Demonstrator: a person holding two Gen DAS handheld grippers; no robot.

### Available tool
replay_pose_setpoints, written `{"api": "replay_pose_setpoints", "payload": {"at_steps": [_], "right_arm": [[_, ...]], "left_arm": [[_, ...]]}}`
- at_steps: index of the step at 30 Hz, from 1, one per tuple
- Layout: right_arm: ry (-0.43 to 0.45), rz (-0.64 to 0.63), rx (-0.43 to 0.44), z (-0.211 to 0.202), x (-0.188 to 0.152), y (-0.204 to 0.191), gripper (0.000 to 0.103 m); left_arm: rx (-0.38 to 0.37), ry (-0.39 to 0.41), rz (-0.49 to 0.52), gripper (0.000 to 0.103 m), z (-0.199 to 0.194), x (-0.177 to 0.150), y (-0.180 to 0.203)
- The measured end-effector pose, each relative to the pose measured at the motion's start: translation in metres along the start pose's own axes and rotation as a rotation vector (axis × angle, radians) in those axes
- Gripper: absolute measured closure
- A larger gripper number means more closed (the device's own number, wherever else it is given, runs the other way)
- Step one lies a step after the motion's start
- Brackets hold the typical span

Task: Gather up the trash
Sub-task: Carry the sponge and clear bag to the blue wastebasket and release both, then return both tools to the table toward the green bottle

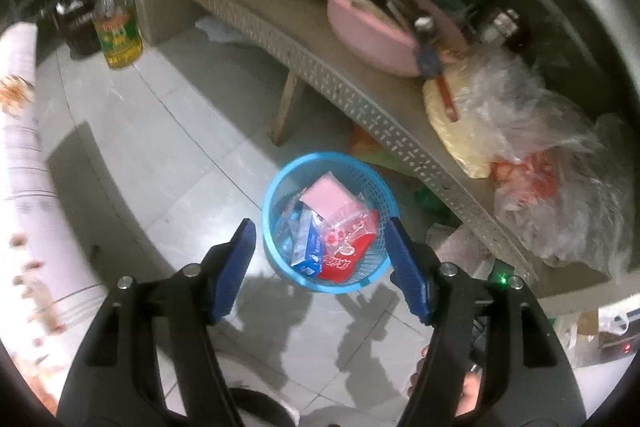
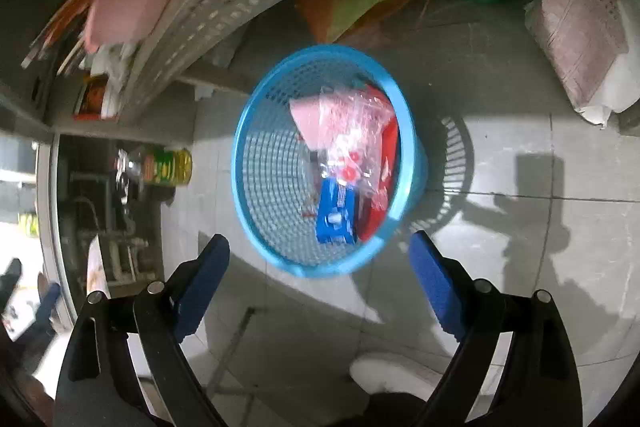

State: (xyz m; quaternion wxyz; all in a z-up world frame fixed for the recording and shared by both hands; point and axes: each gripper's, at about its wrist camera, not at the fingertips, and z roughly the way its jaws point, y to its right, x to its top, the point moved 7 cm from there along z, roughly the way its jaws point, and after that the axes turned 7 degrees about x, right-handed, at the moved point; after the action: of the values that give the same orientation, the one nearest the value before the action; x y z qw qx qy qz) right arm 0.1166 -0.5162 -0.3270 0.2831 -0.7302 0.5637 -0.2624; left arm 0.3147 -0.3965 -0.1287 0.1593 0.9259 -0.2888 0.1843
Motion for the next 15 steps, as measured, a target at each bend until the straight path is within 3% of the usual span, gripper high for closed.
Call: {"api": "replay_pose_setpoints", "payload": {"at_steps": [5,8,15], "right_arm": [[-0.006,-0.104,0.024,-0.041,-0.023,-0.021,0.015],[0.015,-0.244,0.056,-0.073,-0.029,-0.058,0.015],[-0.029,-0.508,0.173,-0.115,-0.066,-0.156,0.015]], "left_arm": [[-0.003,0.037,0.04,0.03,-0.072,-0.025,-0.008],[-0.006,0.084,0.044,0.024,-0.122,-0.052,-0.025],[0.09,0.18,-0.155,0.021,-0.215,-0.14,-0.112]]}}
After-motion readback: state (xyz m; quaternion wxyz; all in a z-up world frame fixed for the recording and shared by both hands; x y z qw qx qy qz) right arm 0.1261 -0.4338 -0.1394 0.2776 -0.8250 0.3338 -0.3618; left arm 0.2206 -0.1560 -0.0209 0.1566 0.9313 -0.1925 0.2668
